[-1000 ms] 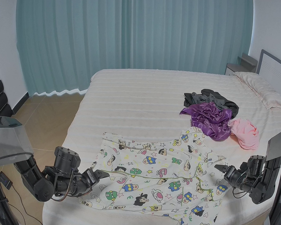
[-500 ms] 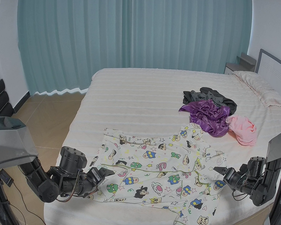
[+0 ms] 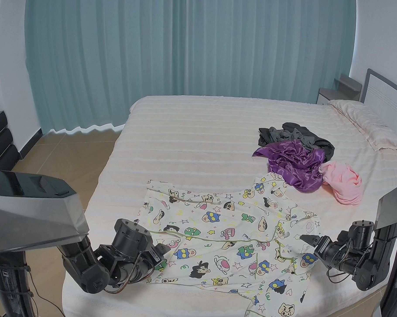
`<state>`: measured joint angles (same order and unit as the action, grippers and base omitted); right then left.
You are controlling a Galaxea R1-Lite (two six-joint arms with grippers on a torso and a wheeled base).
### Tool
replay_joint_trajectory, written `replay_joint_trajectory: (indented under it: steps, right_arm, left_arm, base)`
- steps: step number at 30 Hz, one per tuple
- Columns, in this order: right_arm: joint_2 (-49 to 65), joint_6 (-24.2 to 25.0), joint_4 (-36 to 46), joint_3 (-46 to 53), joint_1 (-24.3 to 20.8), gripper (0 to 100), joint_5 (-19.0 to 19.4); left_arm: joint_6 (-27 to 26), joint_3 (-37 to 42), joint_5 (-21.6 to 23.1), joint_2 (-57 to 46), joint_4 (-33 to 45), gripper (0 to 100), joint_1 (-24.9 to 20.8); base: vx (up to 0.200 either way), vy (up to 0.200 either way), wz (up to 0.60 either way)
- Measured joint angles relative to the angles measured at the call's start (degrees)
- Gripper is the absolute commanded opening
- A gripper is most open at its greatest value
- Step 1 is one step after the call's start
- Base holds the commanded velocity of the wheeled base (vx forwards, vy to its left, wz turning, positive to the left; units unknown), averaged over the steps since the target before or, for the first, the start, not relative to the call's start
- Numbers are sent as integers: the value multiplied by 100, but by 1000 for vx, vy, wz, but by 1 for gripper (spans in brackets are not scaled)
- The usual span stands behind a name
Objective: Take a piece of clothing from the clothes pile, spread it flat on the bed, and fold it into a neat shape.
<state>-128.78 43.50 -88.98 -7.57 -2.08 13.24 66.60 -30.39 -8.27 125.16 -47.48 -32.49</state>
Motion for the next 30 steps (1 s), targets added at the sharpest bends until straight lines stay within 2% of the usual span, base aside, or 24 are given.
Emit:
replay_joint_trajectory:
  steps: [12,13,27,30]
  right_arm:
    - [1,-1,0,0,-9,100,0]
    - [1,-4,0,0,-11,100,0]
    - [1,-1,0,11,0,100,0]
    - [1,-4,0,11,-4,100,0]
  left_arm:
    - [-6,-130,-33,157,5,100,5]
    - [-6,-157,-55,171,7,0,11]
    - [-30,-133,-199,196,139,0,101]
    - [-179,-157,-205,161,187,0,228]
  base:
    - [0,0,0]
    - [0,0,0]
    - [0,0,0]
    - [0,0,0]
